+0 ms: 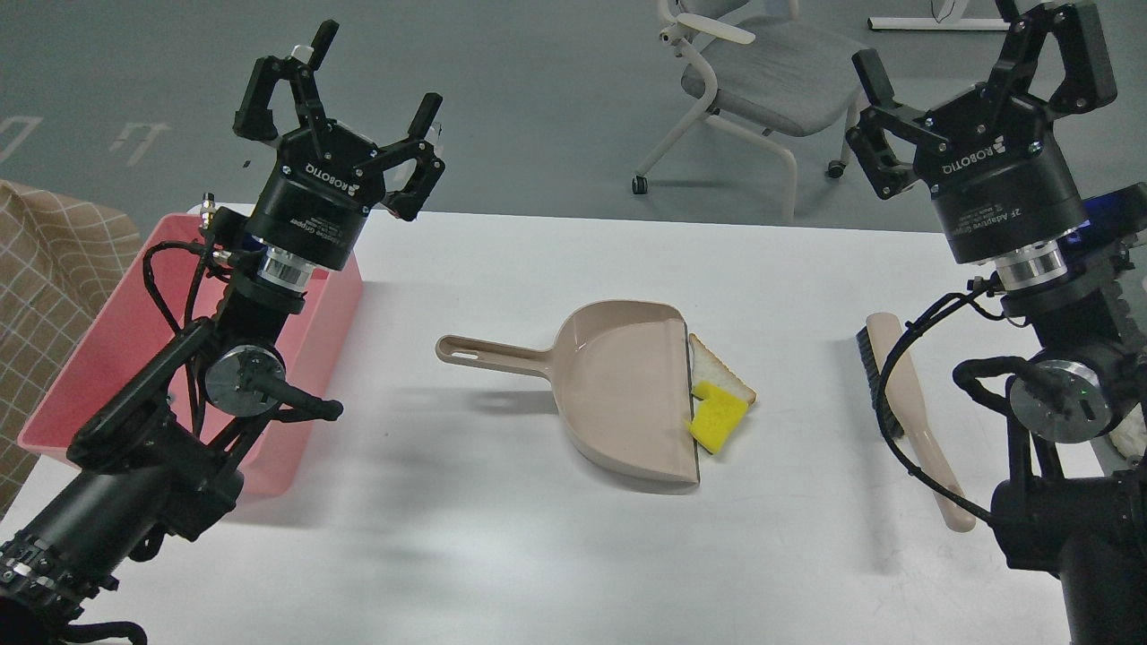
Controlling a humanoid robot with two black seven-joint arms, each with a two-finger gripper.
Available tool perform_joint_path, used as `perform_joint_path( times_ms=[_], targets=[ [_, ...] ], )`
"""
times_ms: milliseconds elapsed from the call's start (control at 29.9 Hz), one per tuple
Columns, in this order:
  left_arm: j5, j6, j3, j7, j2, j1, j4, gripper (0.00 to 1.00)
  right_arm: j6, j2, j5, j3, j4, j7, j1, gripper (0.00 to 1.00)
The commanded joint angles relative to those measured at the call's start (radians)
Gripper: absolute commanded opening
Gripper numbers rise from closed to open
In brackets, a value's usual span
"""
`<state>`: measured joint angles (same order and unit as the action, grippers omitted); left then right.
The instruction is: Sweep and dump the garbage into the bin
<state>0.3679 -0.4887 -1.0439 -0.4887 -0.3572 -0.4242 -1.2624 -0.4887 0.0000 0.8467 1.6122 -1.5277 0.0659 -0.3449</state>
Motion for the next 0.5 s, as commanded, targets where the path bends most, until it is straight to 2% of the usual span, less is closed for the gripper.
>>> perform_joint_path(
  times_ms=[0,401,468],
  targets=[
    [0.0,0.0,0.001,0.0,0.001,-0.001,-0.002,0.98,0.0,0.0,0.0,0.0,-0.002,0.0,0.001,1.0],
    [0.019,0.0,0.013,0.0,0.007,-0.004,-0.014,0.98,0.0,0.0,0.0,0.0,0.001,0.0,0.001,1.0],
    [0.042,0.053,0.028,0.0,-0.002,-0.002,-0.067,0.98,0.0,0.0,0.0,0.0,0.004,0.002,0.003,1.0]
  ],
)
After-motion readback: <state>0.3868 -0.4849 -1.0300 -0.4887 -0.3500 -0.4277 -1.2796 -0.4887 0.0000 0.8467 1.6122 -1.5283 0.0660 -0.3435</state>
